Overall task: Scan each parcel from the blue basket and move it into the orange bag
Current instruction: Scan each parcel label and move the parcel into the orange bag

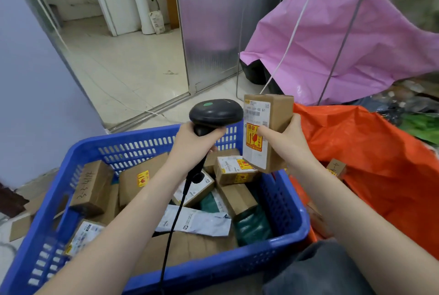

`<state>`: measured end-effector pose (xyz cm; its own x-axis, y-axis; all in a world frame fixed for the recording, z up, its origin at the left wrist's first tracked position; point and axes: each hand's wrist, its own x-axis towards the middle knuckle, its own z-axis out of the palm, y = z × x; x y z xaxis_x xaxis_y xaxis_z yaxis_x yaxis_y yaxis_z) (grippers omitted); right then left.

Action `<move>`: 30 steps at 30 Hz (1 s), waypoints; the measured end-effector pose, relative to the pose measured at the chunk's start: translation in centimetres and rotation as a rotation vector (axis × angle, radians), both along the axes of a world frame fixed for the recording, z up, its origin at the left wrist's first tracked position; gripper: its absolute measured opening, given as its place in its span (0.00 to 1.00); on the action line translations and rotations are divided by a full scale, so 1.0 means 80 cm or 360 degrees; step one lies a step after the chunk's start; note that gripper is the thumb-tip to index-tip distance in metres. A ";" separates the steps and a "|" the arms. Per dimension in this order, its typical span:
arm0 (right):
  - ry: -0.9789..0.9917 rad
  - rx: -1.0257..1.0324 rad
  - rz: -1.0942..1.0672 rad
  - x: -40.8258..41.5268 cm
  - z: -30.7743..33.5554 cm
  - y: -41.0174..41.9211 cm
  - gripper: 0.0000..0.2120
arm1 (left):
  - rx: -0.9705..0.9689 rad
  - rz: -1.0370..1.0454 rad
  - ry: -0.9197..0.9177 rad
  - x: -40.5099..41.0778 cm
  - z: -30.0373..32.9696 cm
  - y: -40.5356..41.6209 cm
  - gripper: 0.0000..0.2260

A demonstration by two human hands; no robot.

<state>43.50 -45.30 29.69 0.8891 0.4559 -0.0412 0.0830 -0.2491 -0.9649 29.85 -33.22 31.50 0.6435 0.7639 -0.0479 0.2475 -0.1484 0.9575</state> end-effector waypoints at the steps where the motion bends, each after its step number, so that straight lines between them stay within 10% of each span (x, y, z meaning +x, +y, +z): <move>1: -0.0016 -0.0009 -0.0066 0.014 -0.001 -0.011 0.24 | 0.0039 -0.0037 0.0019 0.013 0.000 -0.006 0.07; 15: 0.0358 -0.0255 -0.0515 0.128 -0.127 -0.117 0.42 | 0.0128 -0.0289 0.0257 0.133 -0.092 -0.058 0.09; 30: 0.0304 -0.0152 -0.0282 0.105 -0.079 -0.086 0.33 | 0.0143 -0.0226 0.0230 0.099 -0.065 -0.044 0.05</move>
